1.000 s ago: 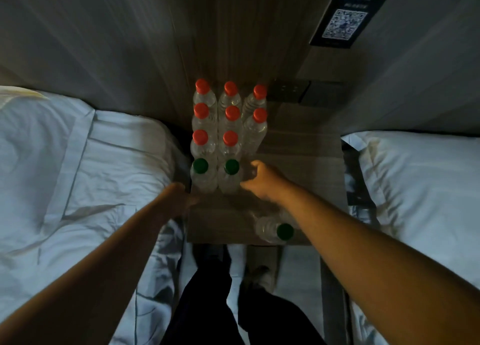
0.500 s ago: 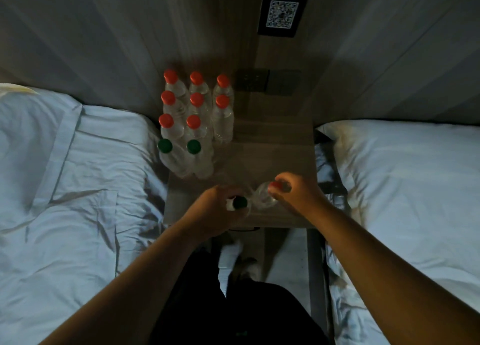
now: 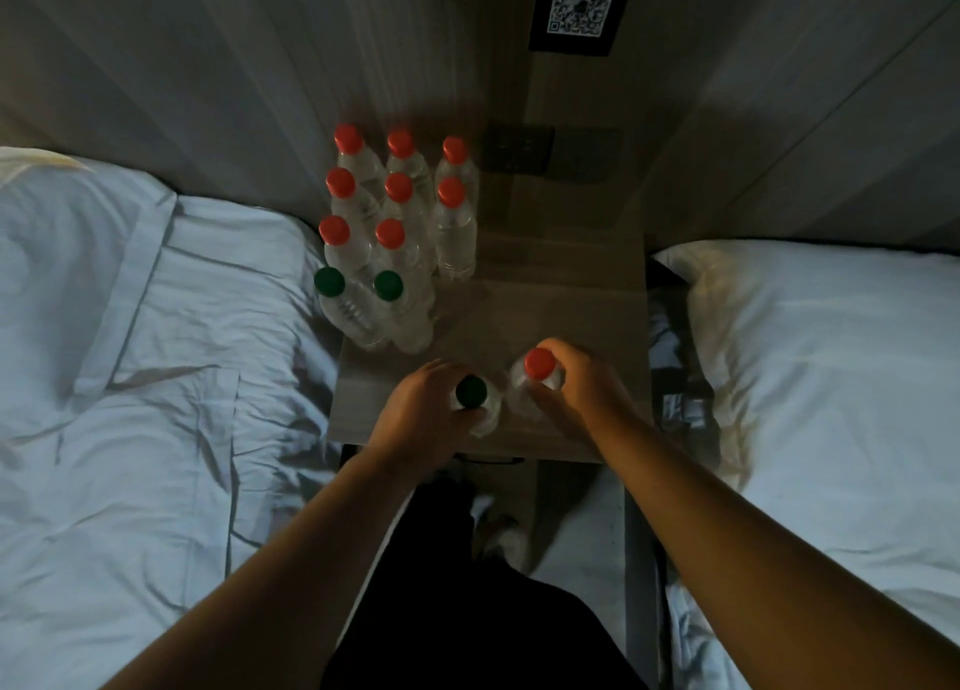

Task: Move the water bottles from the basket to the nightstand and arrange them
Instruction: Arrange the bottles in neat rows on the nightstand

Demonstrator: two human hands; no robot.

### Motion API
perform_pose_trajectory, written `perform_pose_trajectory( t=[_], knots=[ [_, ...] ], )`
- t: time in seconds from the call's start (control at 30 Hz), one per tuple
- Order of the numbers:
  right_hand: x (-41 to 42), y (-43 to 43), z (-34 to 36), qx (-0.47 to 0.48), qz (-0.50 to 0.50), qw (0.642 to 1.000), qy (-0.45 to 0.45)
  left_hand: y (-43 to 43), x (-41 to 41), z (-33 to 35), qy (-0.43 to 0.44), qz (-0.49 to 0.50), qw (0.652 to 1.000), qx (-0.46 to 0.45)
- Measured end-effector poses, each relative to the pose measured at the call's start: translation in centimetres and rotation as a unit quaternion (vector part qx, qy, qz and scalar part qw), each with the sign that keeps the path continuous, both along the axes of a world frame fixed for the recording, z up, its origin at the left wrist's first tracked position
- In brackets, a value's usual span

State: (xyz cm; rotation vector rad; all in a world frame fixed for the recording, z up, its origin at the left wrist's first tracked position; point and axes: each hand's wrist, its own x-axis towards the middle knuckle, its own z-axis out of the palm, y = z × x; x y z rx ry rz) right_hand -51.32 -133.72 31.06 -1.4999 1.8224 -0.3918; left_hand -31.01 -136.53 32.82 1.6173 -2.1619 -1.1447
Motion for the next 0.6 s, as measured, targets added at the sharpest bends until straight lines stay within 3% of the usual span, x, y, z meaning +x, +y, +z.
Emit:
perform_pose_trajectory(
  t=[0.6],
  knots=[
    [2.9,-15.2,-1.8,-0.108,0.012,0.993,-0.040,-7.5,-2.2,-0.9,-0.045,0.176,0.983,-0.030]
  ],
)
